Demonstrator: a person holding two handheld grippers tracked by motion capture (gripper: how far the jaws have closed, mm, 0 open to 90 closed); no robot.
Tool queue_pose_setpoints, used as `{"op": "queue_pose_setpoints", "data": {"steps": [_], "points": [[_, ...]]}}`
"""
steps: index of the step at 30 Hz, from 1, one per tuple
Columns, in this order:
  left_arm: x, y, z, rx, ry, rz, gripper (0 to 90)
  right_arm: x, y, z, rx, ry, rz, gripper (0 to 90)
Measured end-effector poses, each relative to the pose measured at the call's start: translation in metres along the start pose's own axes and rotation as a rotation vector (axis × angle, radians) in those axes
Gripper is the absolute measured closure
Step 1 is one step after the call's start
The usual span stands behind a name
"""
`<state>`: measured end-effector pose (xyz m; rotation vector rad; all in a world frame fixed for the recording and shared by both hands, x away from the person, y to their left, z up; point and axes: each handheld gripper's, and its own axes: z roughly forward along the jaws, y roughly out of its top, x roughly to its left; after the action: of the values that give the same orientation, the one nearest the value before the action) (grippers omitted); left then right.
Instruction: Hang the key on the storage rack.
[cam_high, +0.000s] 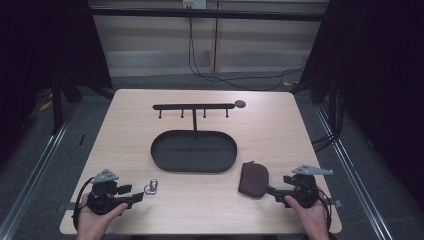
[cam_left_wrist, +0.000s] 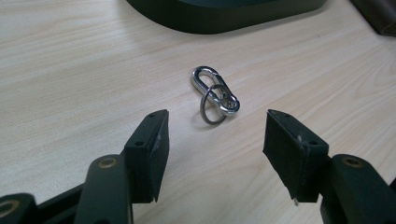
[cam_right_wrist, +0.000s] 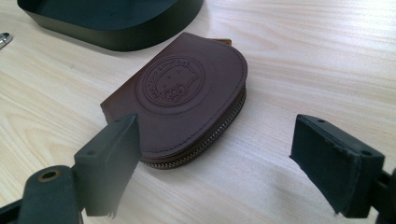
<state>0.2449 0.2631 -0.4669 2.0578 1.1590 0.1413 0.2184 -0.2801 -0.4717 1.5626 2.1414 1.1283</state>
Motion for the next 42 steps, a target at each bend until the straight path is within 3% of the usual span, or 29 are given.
{"op": "queue_pose_setpoints", "data": {"steps": [7,14,21,23,26,28,34,38,40,42], "points": [[-0.002,0.001,0.002,0.044,0.010,0.029,35.6,0.001,0.000,0.000,0.008,0.006,0.001,15.5],[0.000,0.006,-0.004,0.094,-0.021,0.031,31.0,0.002,0.000,0.001,0.009,-0.002,-0.014,15.5],[0.000,0.014,-0.007,0.130,-0.026,0.078,44.1,0.002,0.000,0.001,0.013,-0.003,-0.011,15.5],[0.000,0.019,-0.004,0.163,-0.049,0.106,53.2,0.003,0.000,0.002,0.018,0.001,-0.011,15.5],[-0.002,0.023,-0.002,0.192,-0.044,0.133,54.1,0.003,0.000,0.002,0.020,0.002,-0.016,15.5],[-0.002,0.031,0.000,0.227,-0.073,0.153,55.2,0.002,0.000,0.003,0.029,0.002,-0.009,15.5],[0.001,0.044,0.005,0.281,-0.087,0.159,55.6,0.003,0.000,0.003,0.027,0.007,-0.012,15.4],[0.002,0.049,0.007,0.310,-0.095,0.192,67.6,0.003,0.000,0.004,0.032,0.011,-0.019,15.4],[0.001,0.052,0.012,0.321,-0.079,0.190,69.7,0.003,0.000,0.004,0.035,0.009,-0.019,15.4],[0.001,0.056,0.015,0.332,-0.097,0.194,72.8,0.003,0.000,0.004,0.036,0.009,-0.020,15.4]]}}
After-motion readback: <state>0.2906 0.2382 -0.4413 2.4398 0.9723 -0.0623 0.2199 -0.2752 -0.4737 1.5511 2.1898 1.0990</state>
